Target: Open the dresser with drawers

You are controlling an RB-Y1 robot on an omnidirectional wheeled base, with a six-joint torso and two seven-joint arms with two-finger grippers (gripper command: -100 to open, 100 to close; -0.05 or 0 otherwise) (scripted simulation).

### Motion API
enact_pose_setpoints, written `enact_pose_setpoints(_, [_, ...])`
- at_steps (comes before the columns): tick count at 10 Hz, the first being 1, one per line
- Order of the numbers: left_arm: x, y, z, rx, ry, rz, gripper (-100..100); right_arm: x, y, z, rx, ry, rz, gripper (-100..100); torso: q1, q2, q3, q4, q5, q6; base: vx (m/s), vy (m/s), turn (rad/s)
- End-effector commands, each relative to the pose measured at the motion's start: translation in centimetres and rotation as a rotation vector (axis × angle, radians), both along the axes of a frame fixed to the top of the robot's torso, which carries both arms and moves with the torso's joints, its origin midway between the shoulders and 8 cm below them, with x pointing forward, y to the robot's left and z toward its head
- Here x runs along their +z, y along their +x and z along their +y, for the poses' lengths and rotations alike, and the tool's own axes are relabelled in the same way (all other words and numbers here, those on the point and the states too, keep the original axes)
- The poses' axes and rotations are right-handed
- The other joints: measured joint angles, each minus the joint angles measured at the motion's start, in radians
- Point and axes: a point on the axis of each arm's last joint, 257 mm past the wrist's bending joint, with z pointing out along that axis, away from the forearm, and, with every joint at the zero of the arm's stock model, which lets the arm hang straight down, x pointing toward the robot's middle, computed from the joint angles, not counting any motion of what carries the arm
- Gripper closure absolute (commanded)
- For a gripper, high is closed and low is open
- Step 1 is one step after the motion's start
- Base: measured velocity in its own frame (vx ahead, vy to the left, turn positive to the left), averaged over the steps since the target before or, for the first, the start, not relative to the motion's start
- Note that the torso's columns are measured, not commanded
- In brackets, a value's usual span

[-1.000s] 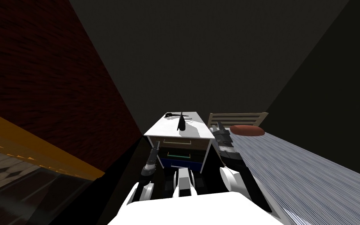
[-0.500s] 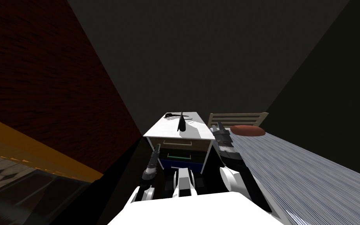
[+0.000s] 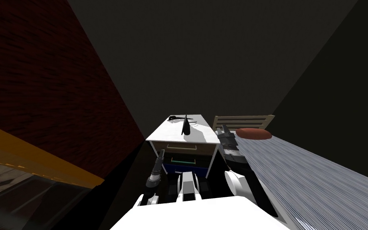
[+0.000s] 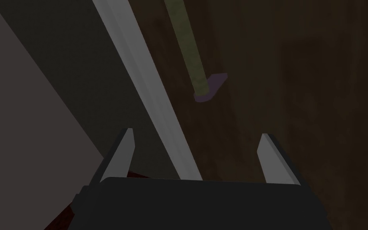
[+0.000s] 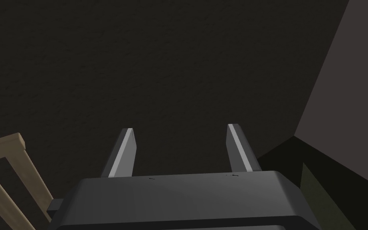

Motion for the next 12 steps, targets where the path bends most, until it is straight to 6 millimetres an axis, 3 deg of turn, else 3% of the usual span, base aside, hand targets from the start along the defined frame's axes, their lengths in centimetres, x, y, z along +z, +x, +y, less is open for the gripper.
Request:
enact_pose_setpoints(1, [-1.2, -0.5, -0.3, 0.001, -0.008, 0.011, -100, 0.0, 0.0, 0.0, 0.0, 0.0, 0.0, 0, 0.0, 0.0, 0.0, 0.0, 0.0, 0.0, 0.017, 0.006, -0.005])
enact_pose_setpoints(7, [-3.2, -1.5, -3.3, 0.016, -0.097, 0.024, -100, 0.0, 0.0, 0.0, 0.0, 0.0, 0.0, 0, 0.0, 0.0, 0.0, 0.0, 0.0, 0.0, 0.017, 0.007, -0.007])
enact_pose_setpoints(8, [-3.2, -1.5, -3.0, 0.014, -0.085, 0.024, -100, 0.0, 0.0, 0.0, 0.0, 0.0, 0.0, 0, 0.0, 0.0, 0.0, 0.0, 0.0, 0.0, 0.006, 0.001, -0.002])
enact_pose_setpoints(12, [-1.7, 2.1, -3.3, 0.007, -0.087, 0.024, -100, 0.0, 0.0, 0.0, 0.0, 0.0, 0.0, 0, 0.0, 0.001, 0.001, 0.0, 0.0, 0.0, -0.028, -0.007, 0.015])
